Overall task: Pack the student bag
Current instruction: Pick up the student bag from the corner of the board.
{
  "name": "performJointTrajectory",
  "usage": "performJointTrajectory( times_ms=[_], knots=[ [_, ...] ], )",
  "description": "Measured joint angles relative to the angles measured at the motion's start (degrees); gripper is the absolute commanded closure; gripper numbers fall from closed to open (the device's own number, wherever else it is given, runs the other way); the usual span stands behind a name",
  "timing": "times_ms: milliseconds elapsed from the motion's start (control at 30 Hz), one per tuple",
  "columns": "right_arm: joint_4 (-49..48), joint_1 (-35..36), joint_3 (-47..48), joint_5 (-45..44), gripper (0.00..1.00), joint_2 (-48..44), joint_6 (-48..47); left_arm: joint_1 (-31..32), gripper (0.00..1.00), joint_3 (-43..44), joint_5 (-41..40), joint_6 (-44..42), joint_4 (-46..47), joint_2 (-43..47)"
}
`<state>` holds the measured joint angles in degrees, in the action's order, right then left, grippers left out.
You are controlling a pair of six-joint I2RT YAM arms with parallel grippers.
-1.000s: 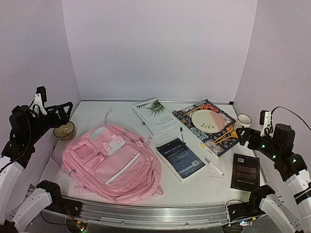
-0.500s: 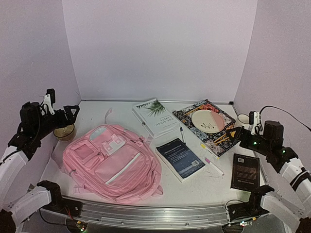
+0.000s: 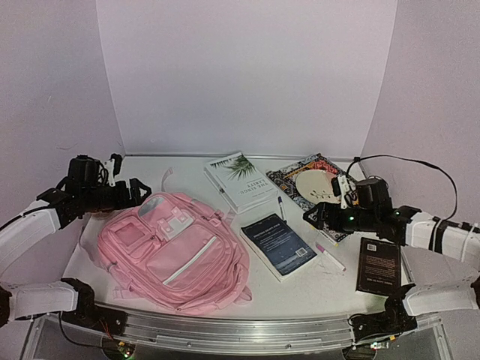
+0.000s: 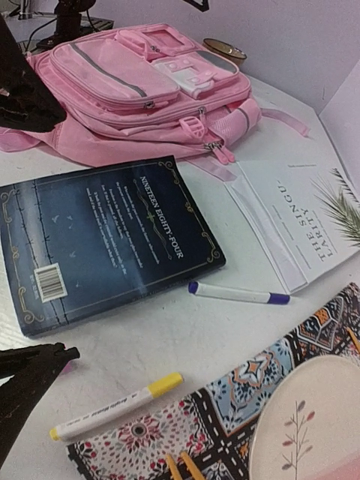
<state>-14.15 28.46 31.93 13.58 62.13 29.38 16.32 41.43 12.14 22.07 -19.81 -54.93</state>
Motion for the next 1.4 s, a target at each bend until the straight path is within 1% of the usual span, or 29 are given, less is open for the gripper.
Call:
performJointTrajectory(
  times_ms=[133, 433, 567, 733, 1000, 1067, 1133, 1267, 1400],
  knots=[
    [-2.42, 4.4, 2.54, -0.73, 0.02, 5.6, 2.59, 5.4, 0.03, 0.2, -3.3, 2.6, -1.5, -2.88],
    [-7.6, 14.33, 5.93, -0.08, 0.02, 17.63, 9.95, 24.59, 0.05, 3.05, -16.41, 9.74, -8.29, -9.7],
    [-9.16, 18.29, 8.1, 0.83, 0.02, 23.31, 12.72, 30.37, 0.04, 4.74, -20.45, 12.38, -11.47, -11.76],
    [-11.05, 22.5, 10.03, 1.47, 0.07, 28.76, 15.62, 34.11, 0.04, 5.09, -22.41, 14.59, -13.29, -14.56],
    [-12.96, 27.67, 15.44, 2.89, 0.17, 38.26, 18.66, 35.28, 0.03, 4.9, -22.85, 17.39, -13.55, -19.65],
    [-13.27, 28.39, 16.82, 3.17, 0.22, 40.26, 19.04, 35.3, 0.02, 4.5, -22.75, 17.62, -12.79, -19.83],
    [-13.67, 28.82, 17.92, 3.21, 0.31, 42.04, 19.34, 35.38, 0.02, 4.04, -22.43, 18.01, -11.75, -19.96],
    [-14.27, 28.82, 19.64, 3.74, 0.61, 44.26, 19.83, 35.46, 0.02, 3.61, -21.8, 18.23, -10.13, -20.58],
    [-14.44, 28.84, 19.98, 3.65, 0.94, 44.43, 19.73, 35.56, 0.02, 3.56, -21.22, 17.9, -9.02, -20.6]
  ],
)
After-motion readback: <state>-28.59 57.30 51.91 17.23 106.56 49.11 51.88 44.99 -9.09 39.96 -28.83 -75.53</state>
